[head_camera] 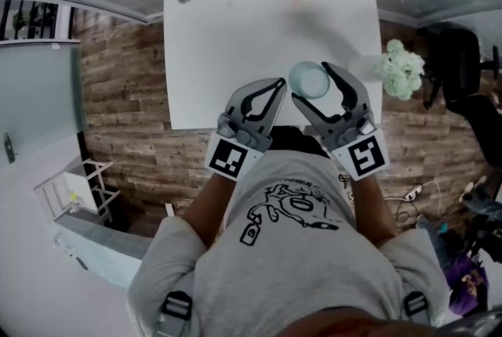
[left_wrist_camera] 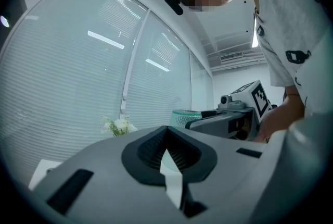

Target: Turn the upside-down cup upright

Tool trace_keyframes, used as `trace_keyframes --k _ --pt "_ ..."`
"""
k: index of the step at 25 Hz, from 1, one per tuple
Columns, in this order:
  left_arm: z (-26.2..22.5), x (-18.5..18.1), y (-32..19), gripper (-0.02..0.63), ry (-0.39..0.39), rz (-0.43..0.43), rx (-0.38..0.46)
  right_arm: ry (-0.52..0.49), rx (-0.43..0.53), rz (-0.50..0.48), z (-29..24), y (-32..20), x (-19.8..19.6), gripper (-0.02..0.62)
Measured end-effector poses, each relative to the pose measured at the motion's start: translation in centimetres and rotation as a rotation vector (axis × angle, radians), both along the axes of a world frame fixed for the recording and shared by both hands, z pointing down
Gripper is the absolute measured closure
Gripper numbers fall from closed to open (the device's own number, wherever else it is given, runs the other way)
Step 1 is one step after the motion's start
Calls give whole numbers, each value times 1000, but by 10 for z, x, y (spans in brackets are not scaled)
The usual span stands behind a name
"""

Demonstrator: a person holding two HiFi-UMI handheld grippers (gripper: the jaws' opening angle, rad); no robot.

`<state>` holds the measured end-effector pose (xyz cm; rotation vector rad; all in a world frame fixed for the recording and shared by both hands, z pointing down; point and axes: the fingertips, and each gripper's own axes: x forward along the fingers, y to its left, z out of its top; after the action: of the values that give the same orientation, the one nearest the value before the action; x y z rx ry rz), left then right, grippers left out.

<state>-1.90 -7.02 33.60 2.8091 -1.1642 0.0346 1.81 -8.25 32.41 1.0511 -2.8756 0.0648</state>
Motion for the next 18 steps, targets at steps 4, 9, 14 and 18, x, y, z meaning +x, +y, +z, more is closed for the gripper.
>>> trace_keyframes --k 4,9,14,18 --pt "-15 0 -1 603 10 -4 23 2 19 -4 -16 0 0 270" --pt "-27 -3 -1 603 3 -8 22 -16 24 -1 -33 1 0 270" --pt "-34 -6 -1 603 30 -2 23 -58 0 13 -36 -3 4 270" --pt "-33 -5 -1 601 38 2 17 -97 -21 37 -37 -8 8 270"
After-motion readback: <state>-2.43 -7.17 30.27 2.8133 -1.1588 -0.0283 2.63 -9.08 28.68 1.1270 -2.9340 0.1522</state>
